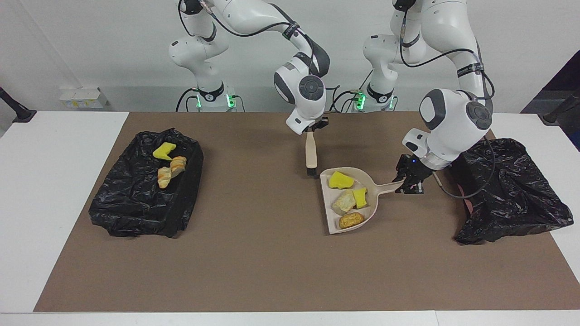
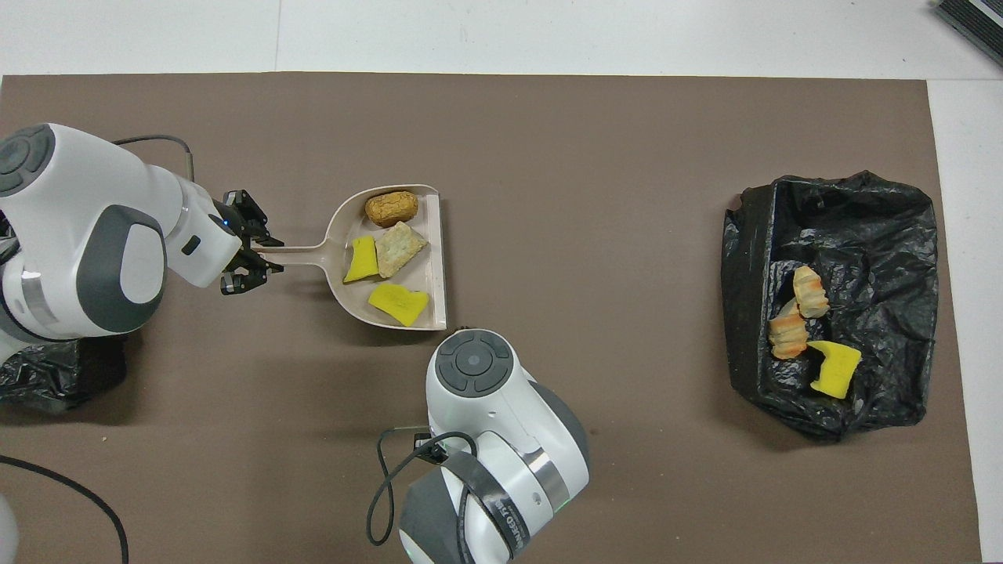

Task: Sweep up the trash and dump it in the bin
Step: 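Tip the dustpan into the bag while the right gripper lays down the brush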

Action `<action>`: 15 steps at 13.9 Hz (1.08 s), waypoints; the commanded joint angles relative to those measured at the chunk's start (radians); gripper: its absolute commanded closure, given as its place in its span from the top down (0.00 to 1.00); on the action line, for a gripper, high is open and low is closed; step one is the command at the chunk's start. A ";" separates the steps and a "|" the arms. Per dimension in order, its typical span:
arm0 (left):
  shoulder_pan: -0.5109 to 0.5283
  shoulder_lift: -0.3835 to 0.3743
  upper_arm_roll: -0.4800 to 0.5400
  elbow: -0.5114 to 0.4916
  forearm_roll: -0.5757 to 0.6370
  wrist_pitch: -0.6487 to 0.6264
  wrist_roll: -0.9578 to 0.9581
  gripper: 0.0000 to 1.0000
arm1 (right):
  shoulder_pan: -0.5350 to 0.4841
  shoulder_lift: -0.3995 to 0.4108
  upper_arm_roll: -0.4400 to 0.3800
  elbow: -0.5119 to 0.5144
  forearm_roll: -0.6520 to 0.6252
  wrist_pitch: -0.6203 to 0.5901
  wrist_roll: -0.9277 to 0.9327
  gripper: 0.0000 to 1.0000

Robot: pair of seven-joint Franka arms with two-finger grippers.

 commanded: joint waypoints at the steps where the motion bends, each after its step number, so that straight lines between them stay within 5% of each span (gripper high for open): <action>1: 0.061 0.006 -0.014 0.017 -0.023 -0.020 0.061 0.00 | 0.018 -0.020 -0.001 -0.027 0.025 0.031 0.012 0.00; 7: 0.225 0.021 -0.020 0.120 -0.135 -0.231 0.217 0.00 | 0.026 0.006 -0.001 -0.055 0.024 0.067 0.009 0.02; 8: 0.251 0.022 -0.020 0.160 -0.136 -0.277 0.239 0.00 | 0.026 0.010 -0.001 -0.044 0.024 0.059 0.009 0.14; 10: 0.307 0.021 -0.024 0.203 -0.126 -0.343 0.257 0.00 | 0.019 0.016 -0.001 -0.032 0.022 0.057 0.001 0.60; 11: 0.331 0.019 -0.024 0.238 -0.124 -0.383 0.259 0.00 | 0.019 0.021 -0.002 -0.020 0.007 0.057 -0.012 1.00; 15: 0.465 0.019 -0.017 0.362 -0.078 -0.495 0.285 0.00 | 0.015 0.016 -0.008 0.023 0.002 0.074 -0.020 1.00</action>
